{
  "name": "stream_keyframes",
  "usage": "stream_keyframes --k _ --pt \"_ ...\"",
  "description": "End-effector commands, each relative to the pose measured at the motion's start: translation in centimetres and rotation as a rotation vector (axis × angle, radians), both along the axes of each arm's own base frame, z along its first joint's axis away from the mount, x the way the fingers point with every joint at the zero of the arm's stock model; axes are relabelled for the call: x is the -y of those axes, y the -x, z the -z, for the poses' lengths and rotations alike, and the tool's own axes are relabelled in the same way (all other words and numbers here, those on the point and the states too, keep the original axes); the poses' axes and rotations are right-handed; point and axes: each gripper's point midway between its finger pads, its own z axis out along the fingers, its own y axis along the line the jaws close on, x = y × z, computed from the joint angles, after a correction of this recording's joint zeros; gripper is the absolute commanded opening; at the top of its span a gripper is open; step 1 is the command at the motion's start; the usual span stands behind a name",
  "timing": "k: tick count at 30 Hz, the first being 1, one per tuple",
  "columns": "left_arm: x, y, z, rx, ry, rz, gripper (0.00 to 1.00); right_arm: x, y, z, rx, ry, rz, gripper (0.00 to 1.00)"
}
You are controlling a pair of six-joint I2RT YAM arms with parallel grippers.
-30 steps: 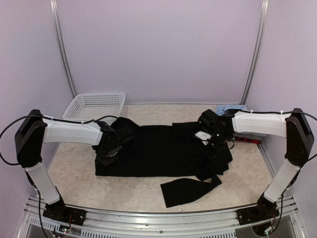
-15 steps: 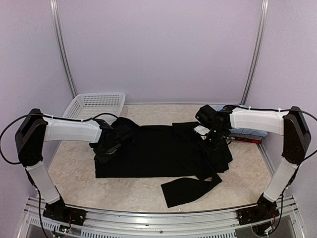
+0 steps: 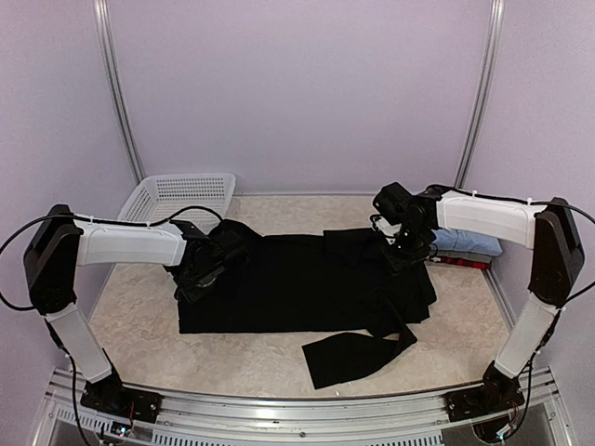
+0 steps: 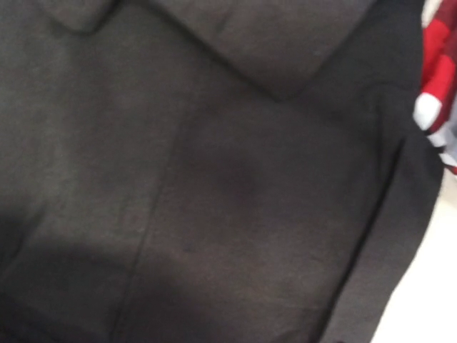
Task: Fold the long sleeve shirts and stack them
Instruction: Fold the crumpled shirt at the center of the board, then pick up the sleeve from the center of the board.
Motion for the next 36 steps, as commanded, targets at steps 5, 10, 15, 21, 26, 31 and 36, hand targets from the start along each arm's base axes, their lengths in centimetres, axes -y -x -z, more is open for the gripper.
stream_keyframes --k 5,10,15,21,26,31,36 --pt "0.5 -1.9 -2.9 0.138 0.073 -0.031 0.69 0.2 1.3 -2.1 0.019 -0.091 0.022 0.59" --pt "2.1 -2.9 -4.3 0.192 0.174 -0.030 0.72 -1.2 6.0 -3.0 -0.008 -0.250 -0.005 0.63" --pt "4.2 -3.7 -6.0 0.244 0.323 -0.023 0.79 -2.3 11.3 -1.6 -0.073 -0.320 0.013 0.62" --pt "6.4 -4.3 -7.3 0.271 0.457 0.007 0.87 -3.0 16.1 2.0 -0.157 -0.321 0.036 0.60" --pt "6.9 -4.4 -6.7 0.258 0.438 0.012 0.89 -3.3 17.9 4.6 -0.189 -0.279 0.043 0.60" --pt "7.4 -4.1 -5.6 0.237 0.419 0.023 0.90 -3.1 18.1 6.4 -0.206 -0.183 0.035 0.48" --pt "7.6 -4.1 -5.3 0.237 0.411 0.028 0.90 -2.8 17.5 5.7 -0.195 -0.120 0.021 0.10"
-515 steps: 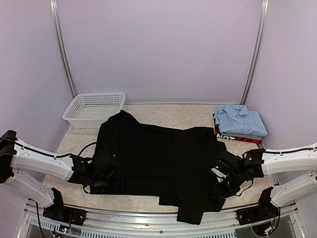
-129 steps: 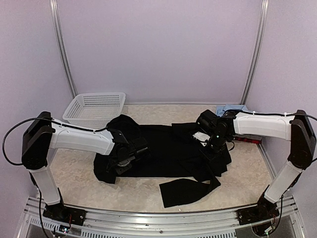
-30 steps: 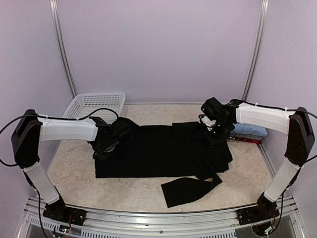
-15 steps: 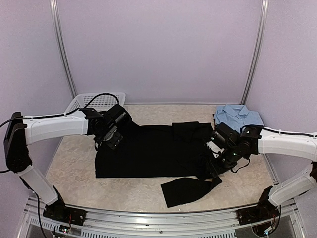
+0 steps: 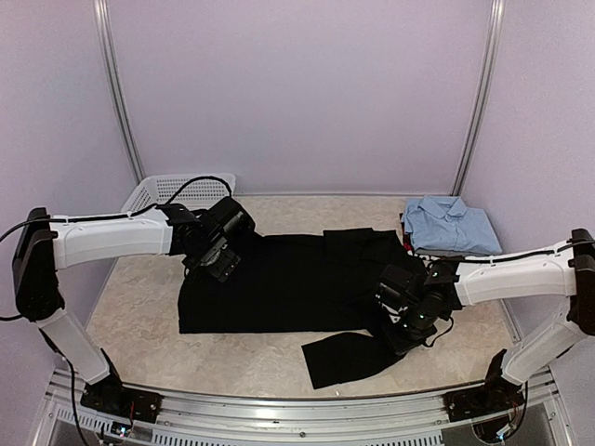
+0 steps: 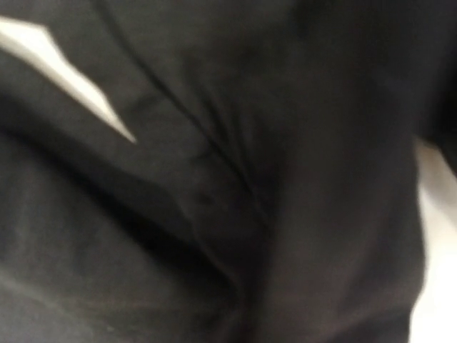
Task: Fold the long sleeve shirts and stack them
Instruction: Pick up the sleeve from the center of the board, then place the sleeve of the 1/3-folded shirt.
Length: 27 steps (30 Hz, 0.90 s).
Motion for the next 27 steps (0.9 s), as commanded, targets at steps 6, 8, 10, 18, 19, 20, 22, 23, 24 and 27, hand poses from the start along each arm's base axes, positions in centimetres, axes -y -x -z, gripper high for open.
stream_keyframes --k 6,8,10,18,19,20,22,23,24,27 --pt "0.7 -0.6 -0.5 0.033 0.020 -0.004 0.90 -0.8 -1.6 -5.8 0.089 0.009 -0.037 0.00" --pt "0.8 -0.6 -0.6 0.036 0.024 -0.002 0.91 -1.4 -2.0 -7.8 0.117 -0.026 -0.049 0.00" --pt "0.8 -0.6 -0.8 0.039 0.028 -0.001 0.91 -2.0 -2.6 -9.9 0.159 -0.061 -0.066 0.00" --pt "0.8 -0.4 -0.7 0.035 0.018 0.001 0.91 -2.4 -7.5 -13.3 0.277 -0.072 -0.067 0.00" --pt "0.9 -0.4 -0.7 0.037 0.020 0.002 0.91 -2.4 -8.2 -13.1 0.284 -0.072 -0.067 0.00" --pt "0.9 -0.4 -0.9 0.041 0.025 0.003 0.91 -2.3 -9.0 -12.9 0.288 -0.076 -0.063 0.00" --pt "1.0 -0.4 -1.0 0.044 0.033 0.003 0.91 -2.3 -10.4 -12.6 0.299 -0.077 -0.064 0.00" --pt "1.0 -0.4 -1.1 0.045 0.038 0.003 0.91 -2.2 -11.1 -12.4 0.305 -0.079 -0.060 0.00" --pt "1.1 -0.4 -1.1 0.045 0.043 0.006 0.91 -2.2 -11.8 -12.3 0.307 -0.082 -0.057 0.00" --pt "1.5 -0.4 -1.0 0.044 0.059 0.014 0.91 -2.6 -13.6 -12.0 0.317 -0.110 -0.058 0.00"
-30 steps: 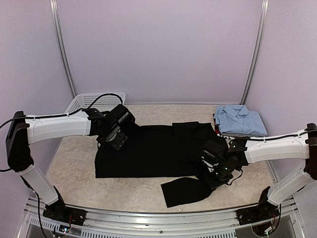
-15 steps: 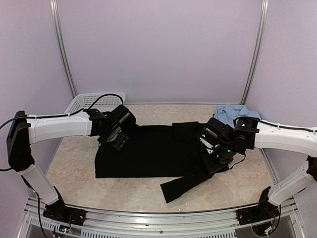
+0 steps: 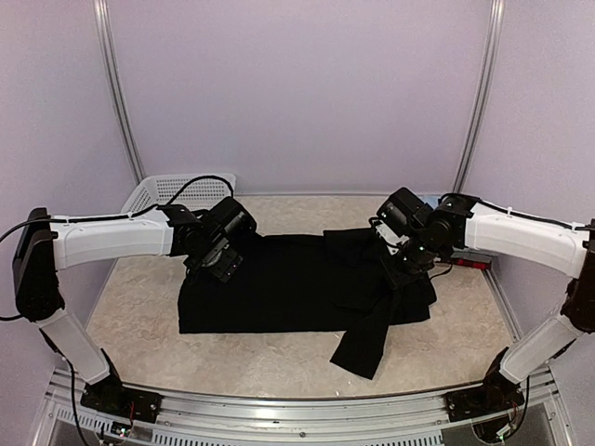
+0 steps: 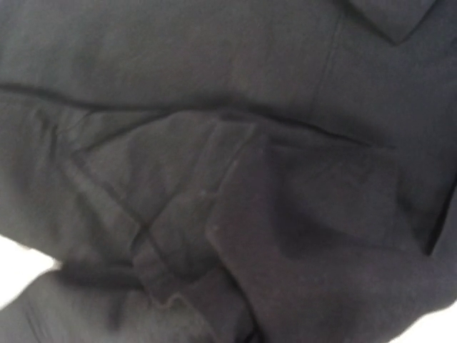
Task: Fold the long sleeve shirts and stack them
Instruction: Place the sleeve of the 1/3-folded shirt, then pick up the sleeve from the center of the board.
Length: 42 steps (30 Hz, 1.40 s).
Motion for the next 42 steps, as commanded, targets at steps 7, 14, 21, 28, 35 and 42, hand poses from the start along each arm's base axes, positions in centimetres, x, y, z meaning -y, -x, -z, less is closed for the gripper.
stream_keyframes --k 7,14,21,28,35,42 --pt "3.5 -0.2 -0.5 0.019 0.140 0.065 0.91 -1.7 -5.5 0.1 0.046 -0.128 -0.036 0.00" --pt "6.7 0.3 0.0 0.012 0.232 0.143 0.92 -0.5 -6.4 2.4 0.009 -0.114 -0.003 0.09" --pt "7.0 0.1 0.7 0.009 0.220 0.148 0.91 1.9 -4.0 3.8 -0.021 -0.078 0.058 0.50" --pt "6.4 -0.1 1.2 0.016 0.185 0.137 0.92 3.5 1.1 4.1 -0.059 -0.147 0.121 0.66" --pt "6.4 -0.2 1.3 0.016 0.183 0.136 0.91 2.8 5.0 6.2 -0.128 -0.317 0.142 0.65" --pt "6.3 -0.1 1.2 0.016 0.182 0.132 0.91 2.9 6.6 9.7 -0.181 -0.323 0.162 0.60"
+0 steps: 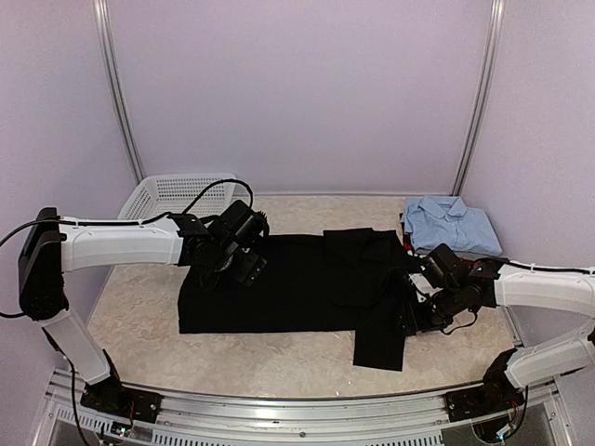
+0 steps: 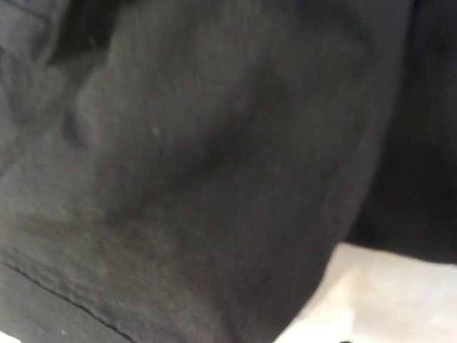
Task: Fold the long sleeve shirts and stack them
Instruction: Pick up the sleeve from the center of the board.
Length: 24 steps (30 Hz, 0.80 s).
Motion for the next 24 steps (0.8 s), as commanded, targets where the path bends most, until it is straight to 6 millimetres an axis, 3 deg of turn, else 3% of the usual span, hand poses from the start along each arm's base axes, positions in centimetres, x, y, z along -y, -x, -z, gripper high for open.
stream_keyframes --k 1,10,15,17,24 --pt "-0.1 -0.2 0.1 0.009 -0.010 -0.005 0.92 -1.2 0.1 1.1 -0.008 -0.065 0.014 0.59" --pt "-0.3 -0.2 0.2 0.009 -0.021 -0.007 0.92 -1.5 0.1 2.7 -0.010 -0.091 0.030 0.48" --pt "-0.3 -0.2 0.3 0.009 -0.028 -0.008 0.92 -1.3 -0.2 2.2 0.016 -0.089 0.034 0.14" --pt "-0.4 -0.2 0.3 0.011 -0.029 -0.010 0.92 -1.4 -0.5 1.5 0.030 -0.087 0.029 0.00" --pt "-0.7 -0.2 0.0 0.019 -0.034 -0.018 0.92 -0.4 -2.1 -3.9 0.098 0.028 0.001 0.00"
